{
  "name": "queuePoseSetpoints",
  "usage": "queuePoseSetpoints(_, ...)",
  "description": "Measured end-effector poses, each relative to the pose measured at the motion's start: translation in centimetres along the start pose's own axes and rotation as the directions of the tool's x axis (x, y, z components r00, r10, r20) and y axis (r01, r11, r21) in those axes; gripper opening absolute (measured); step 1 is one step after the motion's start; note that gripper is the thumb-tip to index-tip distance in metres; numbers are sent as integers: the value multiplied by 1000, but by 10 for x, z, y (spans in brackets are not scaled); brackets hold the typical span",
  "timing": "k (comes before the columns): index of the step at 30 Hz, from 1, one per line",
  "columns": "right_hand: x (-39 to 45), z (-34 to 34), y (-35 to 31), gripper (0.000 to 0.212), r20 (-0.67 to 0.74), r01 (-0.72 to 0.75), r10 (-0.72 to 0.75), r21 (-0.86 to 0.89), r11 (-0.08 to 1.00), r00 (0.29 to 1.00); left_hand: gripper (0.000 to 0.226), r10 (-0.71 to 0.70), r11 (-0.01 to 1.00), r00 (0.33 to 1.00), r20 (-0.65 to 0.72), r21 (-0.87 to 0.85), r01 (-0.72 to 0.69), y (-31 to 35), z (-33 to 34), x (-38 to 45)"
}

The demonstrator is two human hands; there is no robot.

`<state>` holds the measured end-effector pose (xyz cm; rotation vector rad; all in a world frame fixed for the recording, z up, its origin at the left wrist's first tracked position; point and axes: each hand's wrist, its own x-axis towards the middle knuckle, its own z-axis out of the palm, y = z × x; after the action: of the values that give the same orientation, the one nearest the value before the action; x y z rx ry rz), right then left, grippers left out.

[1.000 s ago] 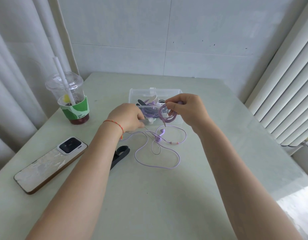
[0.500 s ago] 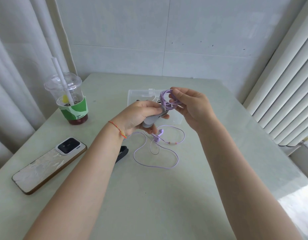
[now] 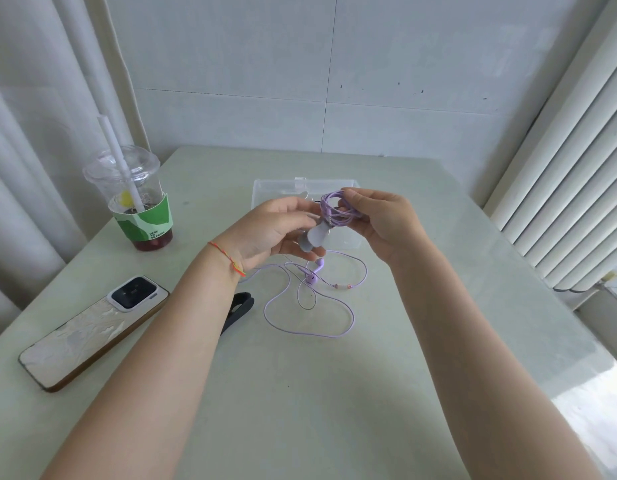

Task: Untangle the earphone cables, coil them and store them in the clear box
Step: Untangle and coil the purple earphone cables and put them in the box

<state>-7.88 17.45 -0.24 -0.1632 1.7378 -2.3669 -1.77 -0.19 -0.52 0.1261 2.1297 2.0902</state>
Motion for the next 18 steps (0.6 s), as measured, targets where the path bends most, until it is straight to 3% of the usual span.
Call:
queuePoseSetpoints(5, 6, -5, 3, 6, -59, -36, 38, 43, 998, 998, 20, 128, 991, 991, -34, 51, -126, 0, 3, 0)
queuePoseSetpoints(11, 7, -5, 5, 7, -65, -49, 53, 69, 996, 996, 28, 172, 974, 985, -19, 156, -167, -4, 8, -1)
queuePoseSetpoints(18, 8, -4, 6, 7, -70, -88, 97, 122, 989, 993, 32, 128, 963, 991, 31, 236, -132, -9, 4, 3)
